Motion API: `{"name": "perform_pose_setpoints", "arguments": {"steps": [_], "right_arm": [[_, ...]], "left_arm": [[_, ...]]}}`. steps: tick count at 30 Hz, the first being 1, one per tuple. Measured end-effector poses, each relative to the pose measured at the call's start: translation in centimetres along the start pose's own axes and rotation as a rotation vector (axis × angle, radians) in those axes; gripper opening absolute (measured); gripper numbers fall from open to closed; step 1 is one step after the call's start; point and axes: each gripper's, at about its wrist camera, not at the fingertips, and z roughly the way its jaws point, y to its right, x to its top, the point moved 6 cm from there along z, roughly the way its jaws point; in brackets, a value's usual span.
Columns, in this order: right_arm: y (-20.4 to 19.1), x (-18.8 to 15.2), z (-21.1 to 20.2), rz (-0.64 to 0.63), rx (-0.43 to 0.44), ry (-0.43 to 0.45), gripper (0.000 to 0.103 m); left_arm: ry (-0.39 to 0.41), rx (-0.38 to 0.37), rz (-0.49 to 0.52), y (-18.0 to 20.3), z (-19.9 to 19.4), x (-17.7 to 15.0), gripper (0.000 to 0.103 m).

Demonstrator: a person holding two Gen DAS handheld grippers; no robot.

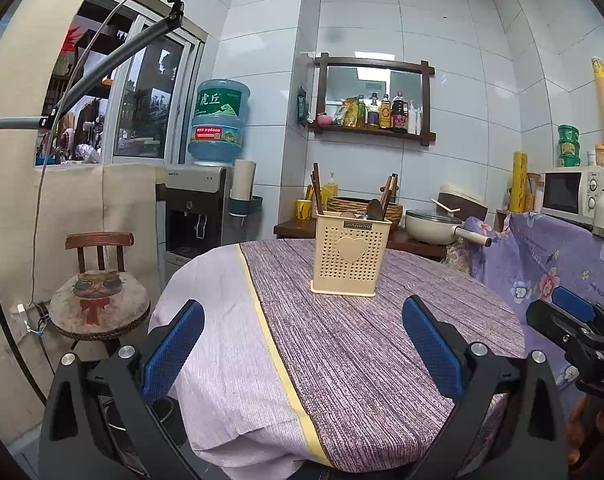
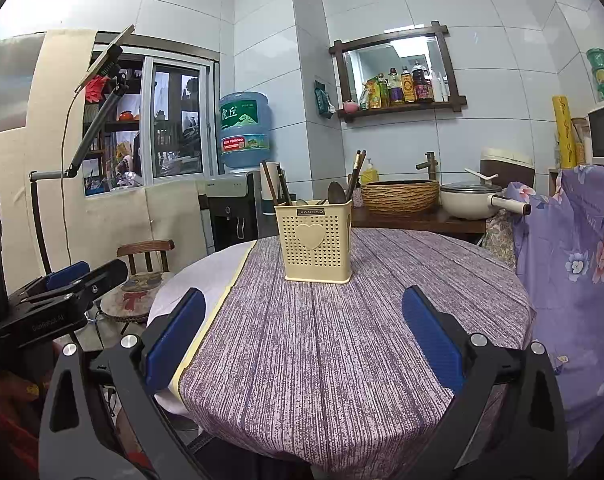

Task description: Organize utensils

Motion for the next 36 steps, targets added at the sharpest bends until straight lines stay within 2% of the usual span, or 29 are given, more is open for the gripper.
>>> {"name": "perform_pose_setpoints", "arguments": {"steps": [36], "right_arm": [[0.44, -0.83, 0.71, 0.02, 0.007, -0.036, 0.097]], "left_arm": [[-0.05, 0.031, -0.004, 0.12, 0.47, -0.56, 0.098]]}}
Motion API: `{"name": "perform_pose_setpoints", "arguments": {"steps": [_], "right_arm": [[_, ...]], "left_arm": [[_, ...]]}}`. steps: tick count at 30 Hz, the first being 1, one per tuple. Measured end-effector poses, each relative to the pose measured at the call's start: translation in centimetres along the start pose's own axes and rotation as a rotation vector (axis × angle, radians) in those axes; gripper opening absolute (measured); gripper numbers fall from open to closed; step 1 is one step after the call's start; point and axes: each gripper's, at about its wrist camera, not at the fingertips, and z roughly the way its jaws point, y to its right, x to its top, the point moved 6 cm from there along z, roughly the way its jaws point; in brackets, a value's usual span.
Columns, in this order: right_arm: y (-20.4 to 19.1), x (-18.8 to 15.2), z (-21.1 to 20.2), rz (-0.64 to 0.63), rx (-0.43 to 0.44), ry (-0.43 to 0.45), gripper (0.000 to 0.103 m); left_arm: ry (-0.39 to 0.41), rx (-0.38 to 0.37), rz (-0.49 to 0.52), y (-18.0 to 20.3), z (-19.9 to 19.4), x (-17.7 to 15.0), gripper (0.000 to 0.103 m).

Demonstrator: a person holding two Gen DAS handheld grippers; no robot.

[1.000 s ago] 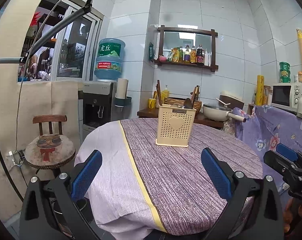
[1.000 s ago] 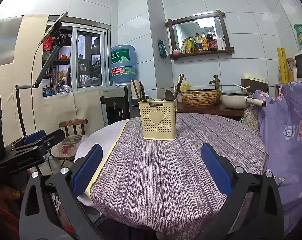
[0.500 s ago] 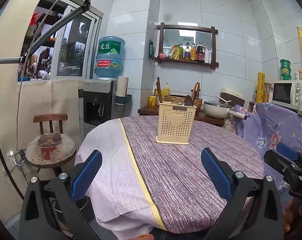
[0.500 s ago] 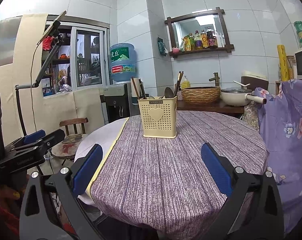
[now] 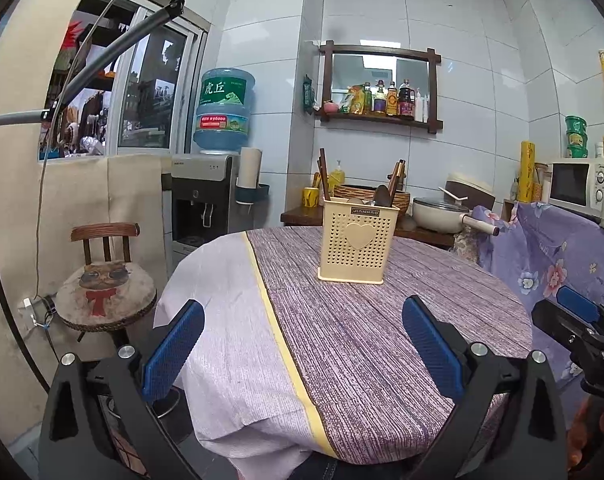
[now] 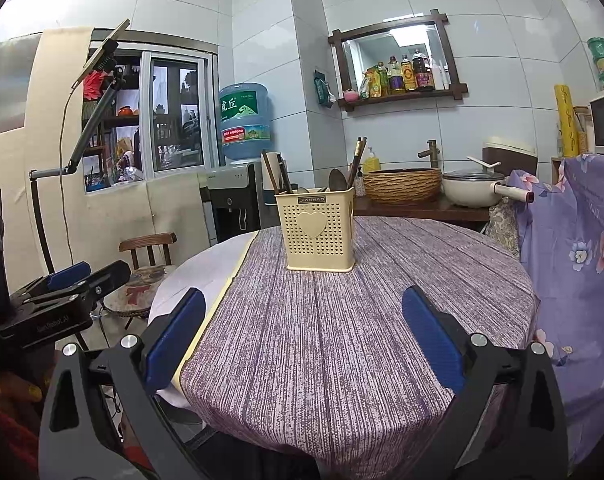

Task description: Organize utensils

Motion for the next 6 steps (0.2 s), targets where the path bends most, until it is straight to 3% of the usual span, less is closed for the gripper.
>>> {"name": "perform_pose_setpoints", "arguments": {"steps": [6], "right_arm": [[-0.1, -0.16, -0.02, 0.001, 0.001, -0.002, 0.097]], "left_arm": [[-0.013, 0.002, -0.016, -0.36, 0.07, -0.09, 0.098]]}}
